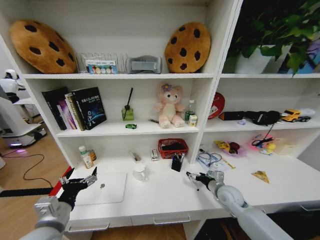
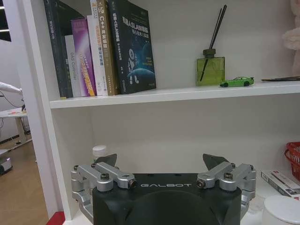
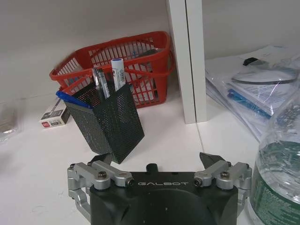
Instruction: Organize the objects on the table.
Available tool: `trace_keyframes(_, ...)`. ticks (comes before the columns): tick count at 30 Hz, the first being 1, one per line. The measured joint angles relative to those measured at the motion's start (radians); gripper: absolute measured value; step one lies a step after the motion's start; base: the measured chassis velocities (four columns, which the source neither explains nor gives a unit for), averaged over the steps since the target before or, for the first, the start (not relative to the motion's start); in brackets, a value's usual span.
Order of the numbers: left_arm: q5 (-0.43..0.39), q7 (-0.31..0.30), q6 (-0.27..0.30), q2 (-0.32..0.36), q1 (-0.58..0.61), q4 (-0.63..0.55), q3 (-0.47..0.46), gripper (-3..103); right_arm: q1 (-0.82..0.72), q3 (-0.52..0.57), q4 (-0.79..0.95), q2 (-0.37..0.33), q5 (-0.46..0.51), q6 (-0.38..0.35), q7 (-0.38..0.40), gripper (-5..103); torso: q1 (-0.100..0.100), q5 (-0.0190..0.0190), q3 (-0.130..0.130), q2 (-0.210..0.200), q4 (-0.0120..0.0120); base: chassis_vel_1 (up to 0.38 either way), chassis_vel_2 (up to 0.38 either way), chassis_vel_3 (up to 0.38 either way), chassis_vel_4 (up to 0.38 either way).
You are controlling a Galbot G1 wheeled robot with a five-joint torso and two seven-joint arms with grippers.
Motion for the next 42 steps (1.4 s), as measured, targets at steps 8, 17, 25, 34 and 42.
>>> trace_keyframes(8, 0.0, 0.0, 0.0, 0.0, 0.0, 0.0, 0.0, 100, 0.027, -0.032, -0.033, 0.016, 0.004, -0.007, -0.021, 101, 0.0, -0.0001, 0.0, 0.0, -0.0004, 0.0, 0.0, 0.0, 0.0)
trace_keyframes(17, 0.0, 0.0, 0.0, 0.0, 0.0, 0.0, 0.0, 100, 0.065, -0.079, -0.078, 0.028, 0.011, -0.011, -0.022, 65, 0.0, 0.0, 0.0, 0.0, -0.0002, 0.0, 0.0, 0.0, 0.0)
trace_keyframes(25, 0.0, 0.0, 0.0, 0.0, 0.0, 0.0, 0.0, 100, 0.071, -0.085, -0.081, 0.029, 0.016, -0.014, -0.02, 38, 0.0, -0.0001, 0.0, 0.0, -0.0002, 0.0, 0.0, 0.0, 0.0)
trace_keyframes(34, 0.0, 0.0, 0.0, 0.0, 0.0, 0.0, 0.0, 100, 0.05, -0.07, -0.06, 0.026, 0.023, -0.019, -0.007, 7, 0.0, -0.0001, 0.0, 0.0, -0.0002, 0.0, 0.0, 0.0, 0.0)
trace_keyframes(42, 0.0, 0.0, 0.0, 0.0, 0.0, 0.0, 0.0, 100, 0.036, -0.052, -0.028, 0.023, 0.026, -0.015, -0.013, 0, 0.0, -0.0001, 0.0, 0.0, -0.0002, 0.0, 0.0, 0.0, 0.0)
